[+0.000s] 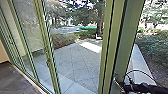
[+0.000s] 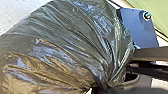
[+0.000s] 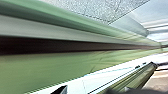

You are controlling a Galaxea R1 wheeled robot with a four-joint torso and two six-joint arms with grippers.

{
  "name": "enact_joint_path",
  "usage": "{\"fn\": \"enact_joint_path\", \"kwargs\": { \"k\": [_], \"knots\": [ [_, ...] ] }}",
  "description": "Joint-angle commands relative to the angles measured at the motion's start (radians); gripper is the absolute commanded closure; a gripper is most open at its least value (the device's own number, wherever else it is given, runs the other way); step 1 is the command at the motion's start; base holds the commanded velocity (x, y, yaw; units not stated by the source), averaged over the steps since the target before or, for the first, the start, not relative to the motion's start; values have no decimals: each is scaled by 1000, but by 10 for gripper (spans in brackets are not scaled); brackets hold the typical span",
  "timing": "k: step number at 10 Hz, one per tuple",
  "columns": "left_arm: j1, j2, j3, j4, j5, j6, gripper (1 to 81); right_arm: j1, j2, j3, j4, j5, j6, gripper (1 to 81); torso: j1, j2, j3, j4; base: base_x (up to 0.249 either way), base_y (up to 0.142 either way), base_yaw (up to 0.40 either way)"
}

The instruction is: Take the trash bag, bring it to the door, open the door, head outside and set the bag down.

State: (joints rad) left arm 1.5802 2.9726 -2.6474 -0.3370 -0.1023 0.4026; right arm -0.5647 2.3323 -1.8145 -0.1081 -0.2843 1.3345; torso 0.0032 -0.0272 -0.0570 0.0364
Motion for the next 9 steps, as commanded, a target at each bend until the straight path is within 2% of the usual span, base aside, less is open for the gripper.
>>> {"fn": "enact_joint_path", "kwargs": {
  "k": [1, 4, 7, 8, 9],
  "knots": [
    [-30, -4, 3, -4, 66, 2, 811, 255, -126, -2, -18, -19, 49, 10, 0, 0, 0, 0, 0, 0, 0],
    [-29, -4, 3, -4, 66, 2, 811, 303, -206, 34, -27, -69, 19, 10, 1, 1, 0, 0, 0, 0, 0],
    [-29, -4, 3, -4, 66, 2, 811, 346, -246, 52, -93, -131, -8, 10, 2, 1, 0, 0, 0, 0, 0],
    [-29, -3, 3, -4, 66, 2, 811, 367, -256, 67, -113, -160, -8, 10, 2, 1, 0, -32, 0, 0, 0],
    [-29, -1, 3, -4, 66, 2, 811, 390, -265, 81, -130, -184, -8, 10, 3, 1, 0, -37, 0, 0, 0]
  ]
}}
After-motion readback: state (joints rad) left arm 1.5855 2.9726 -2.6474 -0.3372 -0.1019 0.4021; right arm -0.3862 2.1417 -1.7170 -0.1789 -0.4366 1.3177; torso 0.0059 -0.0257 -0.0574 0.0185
